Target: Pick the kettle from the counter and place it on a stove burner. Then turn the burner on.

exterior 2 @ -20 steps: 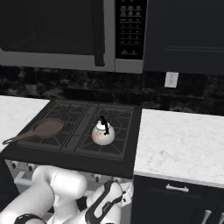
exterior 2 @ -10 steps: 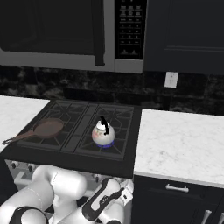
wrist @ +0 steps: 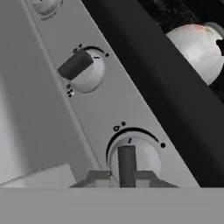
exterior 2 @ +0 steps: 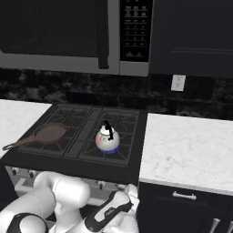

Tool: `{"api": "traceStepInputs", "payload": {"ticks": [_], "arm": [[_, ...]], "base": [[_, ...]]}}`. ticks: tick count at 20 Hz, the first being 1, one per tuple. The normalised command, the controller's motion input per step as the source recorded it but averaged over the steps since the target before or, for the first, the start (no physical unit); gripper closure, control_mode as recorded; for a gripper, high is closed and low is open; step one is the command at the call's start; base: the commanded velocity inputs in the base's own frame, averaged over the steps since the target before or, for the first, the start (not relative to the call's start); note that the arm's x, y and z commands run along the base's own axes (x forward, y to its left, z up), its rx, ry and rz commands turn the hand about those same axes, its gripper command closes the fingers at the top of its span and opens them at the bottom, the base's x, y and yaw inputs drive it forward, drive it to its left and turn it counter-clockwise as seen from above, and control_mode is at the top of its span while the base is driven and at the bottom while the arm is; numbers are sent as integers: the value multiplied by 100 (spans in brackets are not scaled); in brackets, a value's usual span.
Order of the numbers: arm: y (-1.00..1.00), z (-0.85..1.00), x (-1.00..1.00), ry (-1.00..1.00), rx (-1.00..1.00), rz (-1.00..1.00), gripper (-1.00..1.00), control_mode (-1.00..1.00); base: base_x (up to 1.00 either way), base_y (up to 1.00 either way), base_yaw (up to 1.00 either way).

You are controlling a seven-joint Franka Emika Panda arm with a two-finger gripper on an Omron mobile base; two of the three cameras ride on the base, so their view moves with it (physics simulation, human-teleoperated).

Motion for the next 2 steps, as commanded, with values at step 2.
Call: {"api": "traceStepInputs", "payload": {"ticks": [2], "arm": [[0,2,-41,-4,-31,30,100,-100]], "base": [[0,0,0]]}}
